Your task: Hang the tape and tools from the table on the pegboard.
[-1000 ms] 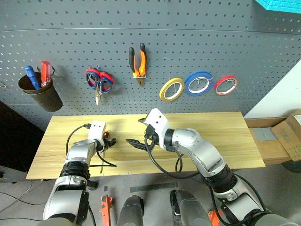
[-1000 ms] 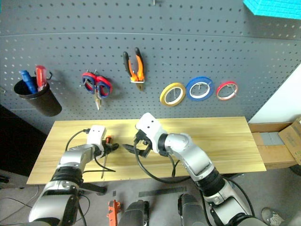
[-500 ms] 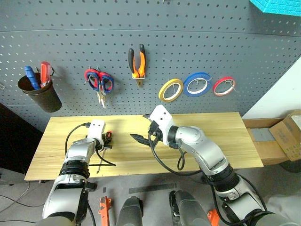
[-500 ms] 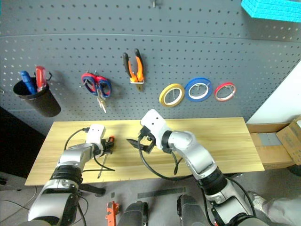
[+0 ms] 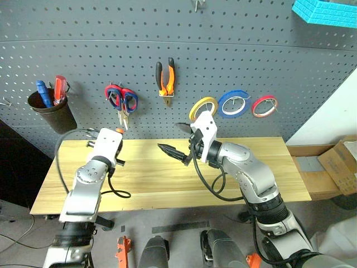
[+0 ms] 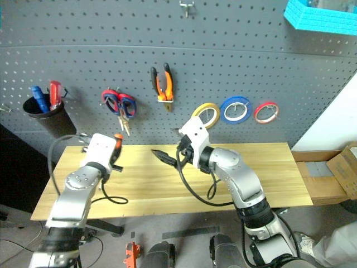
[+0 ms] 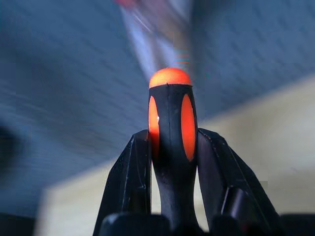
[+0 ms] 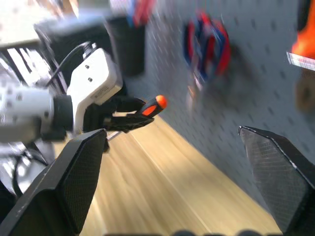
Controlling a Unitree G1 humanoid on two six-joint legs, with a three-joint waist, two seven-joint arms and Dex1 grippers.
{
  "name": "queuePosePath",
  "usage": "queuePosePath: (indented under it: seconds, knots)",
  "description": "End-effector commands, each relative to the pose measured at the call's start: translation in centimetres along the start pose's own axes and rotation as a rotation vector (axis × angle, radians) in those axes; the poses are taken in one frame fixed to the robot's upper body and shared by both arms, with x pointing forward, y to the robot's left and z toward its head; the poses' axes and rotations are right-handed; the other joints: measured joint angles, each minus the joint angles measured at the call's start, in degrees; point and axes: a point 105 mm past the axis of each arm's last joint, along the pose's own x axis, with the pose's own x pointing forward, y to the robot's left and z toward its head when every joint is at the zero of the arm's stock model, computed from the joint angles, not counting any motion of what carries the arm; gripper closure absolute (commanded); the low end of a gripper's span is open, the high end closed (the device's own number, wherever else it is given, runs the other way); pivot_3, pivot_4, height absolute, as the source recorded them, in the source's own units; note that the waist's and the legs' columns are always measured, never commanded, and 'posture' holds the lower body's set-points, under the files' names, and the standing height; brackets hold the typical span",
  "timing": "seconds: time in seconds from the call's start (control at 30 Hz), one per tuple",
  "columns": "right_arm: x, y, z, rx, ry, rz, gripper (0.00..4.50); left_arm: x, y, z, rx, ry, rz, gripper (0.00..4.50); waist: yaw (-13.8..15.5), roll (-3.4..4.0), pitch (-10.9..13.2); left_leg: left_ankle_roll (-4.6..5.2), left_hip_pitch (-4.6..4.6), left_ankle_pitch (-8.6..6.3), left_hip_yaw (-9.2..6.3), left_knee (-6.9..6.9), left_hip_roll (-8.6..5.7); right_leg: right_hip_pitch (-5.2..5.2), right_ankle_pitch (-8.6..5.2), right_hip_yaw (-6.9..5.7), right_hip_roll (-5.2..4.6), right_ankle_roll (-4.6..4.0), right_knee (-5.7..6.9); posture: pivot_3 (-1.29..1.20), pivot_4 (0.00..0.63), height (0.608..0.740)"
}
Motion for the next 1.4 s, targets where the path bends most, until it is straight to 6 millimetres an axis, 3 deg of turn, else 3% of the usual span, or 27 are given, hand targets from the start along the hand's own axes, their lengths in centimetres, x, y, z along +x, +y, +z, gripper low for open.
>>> queuePosePath:
  seconds: [0.03,0.2,0.3,0.4,0.5,0.67,0.9,1.13,1.4]
  knots:
    - [0.1,1.8,3.8,0.001,-0.167,0.085,0.0,-1.4,5.4,7.8,0.106,-0.289,0.225,3.56,0.3,-0.05,0.0,-0.02,0.02,0.02,-0.01,0.01,-0.02,0.0,0.0,-0.01,0.02,0.0,0.08,0.07,0.096,0.74]
    - [1.9,2.8,5.6,-0.015,-0.226,0.123,0.0,0.1,13.4,15.5,0.079,-0.524,0.477,3.56,1.6,-0.06,-0.1,-0.06,0.3,0.19,0.07,0.17,-0.16,0.33,-0.01,-0.41,0.48,-0.03,0.19,0.08,0.1,0.74]
    - [2.7,2.2,6.3,-0.039,-0.243,0.097,0.0,1.1,15.9,17.3,0.036,-0.568,0.533,3.56,1.6,0.03,-0.3,-0.11,0.49,0.24,0.12,0.13,-0.12,0.47,-0.02,-0.36,0.59,-0.02,0.15,0.07,0.105,0.74]
    - [3.2,1.4,6.9,-0.068,-0.263,0.056,0.0,2.7,16.8,17.4,-0.002,-0.565,0.526,3.56,1.5,0.13,-0.4,-0.12,0.58,0.24,0.26,0.03,-0.14,0.49,0.03,-0.28,0.56,-0.1,0.19,0.06,0.104,0.74]
    - [3.3,0.7,7.3,-0.091,-0.273,0.023,0.0,4.2,16.6,16.5,-0.045,-0.536,0.494,3.56,1.4,0.13,-0.4,-0.12,0.51,0.24,0.28,0.01,-0.12,0.39,0.04,-0.27,0.56,-0.11,0.23,0.05,0.106,0.74]
    - [3.0,0.2,7.1,-0.102,-0.264,-0.003,0.0,5.3,15.6,13.1,-0.133,-0.45,0.469,3.56,1.4,0.1,-0.5,-0.13,0.14,0.24,0.26,0.07,-0.12,0.09,0.05,-0.28,0.51,-0.13,0.29,0.03,0.114,0.74]
    - [2.5,0.0,6.1,-0.098,-0.232,-0.011,0.0,4.7,14.6,9.8,-0.168,-0.361,0.465,3.56,1.2,0.1,-0.5,-0.14,0.12,0.24,0.35,0.08,-0.12,-0.02,0.05,-0.21,0.23,-0.13,0.42,0.04,0.12,0.74]
    - [2.2,-0.6,5.8,-0.102,-0.212,-0.025,0.0,3.3,14.7,6.1,-0.314,-0.243,0.515,3.56,1.2,0.07,-0.5,-0.14,0.16,0.24,0.34,0.1,-0.12,-0.02,0.05,-0.18,0.24,-0.13,0.5,0.05,0.111,0.74]
    - [1.6,-0.6,5.4,-0.104,-0.198,-0.022,0.0,2.9,14.4,4.3,-0.407,-0.168,0.501,0.78,1.4,-0.28,-0.9,-0.16,0.16,0.25,0.29,0.1,-0.13,-0.01,0.06,-0.22,0.24,-0.14,0.51,0.06,0.083,0.74]
